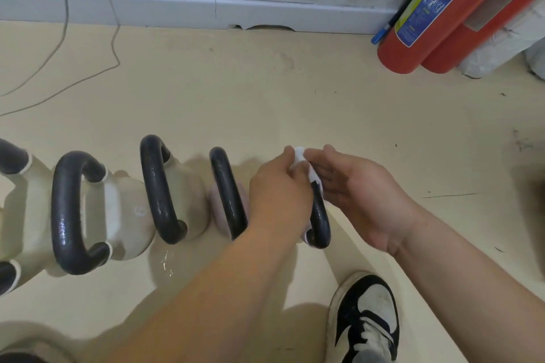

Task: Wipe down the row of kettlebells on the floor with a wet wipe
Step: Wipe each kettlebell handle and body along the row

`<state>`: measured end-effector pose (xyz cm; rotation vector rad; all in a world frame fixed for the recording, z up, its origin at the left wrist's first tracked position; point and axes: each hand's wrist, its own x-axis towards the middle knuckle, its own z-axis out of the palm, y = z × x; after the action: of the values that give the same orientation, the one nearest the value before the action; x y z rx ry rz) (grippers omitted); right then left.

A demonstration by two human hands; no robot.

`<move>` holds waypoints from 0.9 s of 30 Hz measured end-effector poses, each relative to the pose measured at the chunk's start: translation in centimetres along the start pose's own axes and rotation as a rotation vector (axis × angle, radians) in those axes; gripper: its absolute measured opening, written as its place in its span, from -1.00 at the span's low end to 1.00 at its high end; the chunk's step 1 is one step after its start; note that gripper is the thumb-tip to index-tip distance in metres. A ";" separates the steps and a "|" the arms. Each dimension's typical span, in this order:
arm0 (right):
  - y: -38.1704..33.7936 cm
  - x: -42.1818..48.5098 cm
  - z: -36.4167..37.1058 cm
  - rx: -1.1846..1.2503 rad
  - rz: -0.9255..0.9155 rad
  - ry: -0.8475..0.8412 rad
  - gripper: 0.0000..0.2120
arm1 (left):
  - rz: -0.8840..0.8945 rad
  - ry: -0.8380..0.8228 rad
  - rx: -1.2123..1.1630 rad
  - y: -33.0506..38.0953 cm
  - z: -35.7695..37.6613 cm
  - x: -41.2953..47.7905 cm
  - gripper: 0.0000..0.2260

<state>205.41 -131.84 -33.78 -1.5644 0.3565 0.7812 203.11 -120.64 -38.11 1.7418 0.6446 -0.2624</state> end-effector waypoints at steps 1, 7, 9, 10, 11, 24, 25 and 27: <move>0.7 -0.8 -0.1 0.024 -0.021 -0.011 -0.69 | 0.029 0.010 0.003 -0.8 0.2 -0.8 -0.69; 5.4 -3.8 -1.0 -0.013 -0.144 -0.032 -0.62 | 0.123 -0.007 -0.122 -4.9 2.0 -4.7 -0.60; 6.5 -4.3 -1.4 -0.027 -0.145 -0.042 -0.63 | 0.152 0.033 -0.057 -5.6 2.2 -5.6 -0.60; 7.1 -4.5 -1.5 -0.057 -0.149 -0.053 -0.63 | 0.171 0.054 -0.046 -5.9 2.4 -5.9 -0.61; 7.8 -4.7 -1.7 -0.081 -0.148 -0.054 -0.63 | 0.186 0.057 -0.042 -6.2 2.5 -6.3 -0.63; 10.1 -5.4 -0.2 -0.124 -0.153 0.222 -0.71 | 0.274 0.043 0.014 -9.1 3.2 -7.6 -0.81; 10.4 -5.5 -0.3 -0.135 -0.144 0.277 -0.73 | 0.282 0.027 -0.002 -9.3 3.2 -7.7 -0.79; 11.1 -5.5 -0.5 -0.184 -0.133 0.343 -0.77 | 0.275 -0.020 -0.031 -9.6 3.2 -7.8 -0.72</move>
<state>194.50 -135.30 -38.52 -1.8807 0.4331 0.4501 191.91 -124.48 -43.05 1.7716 0.3861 -0.0777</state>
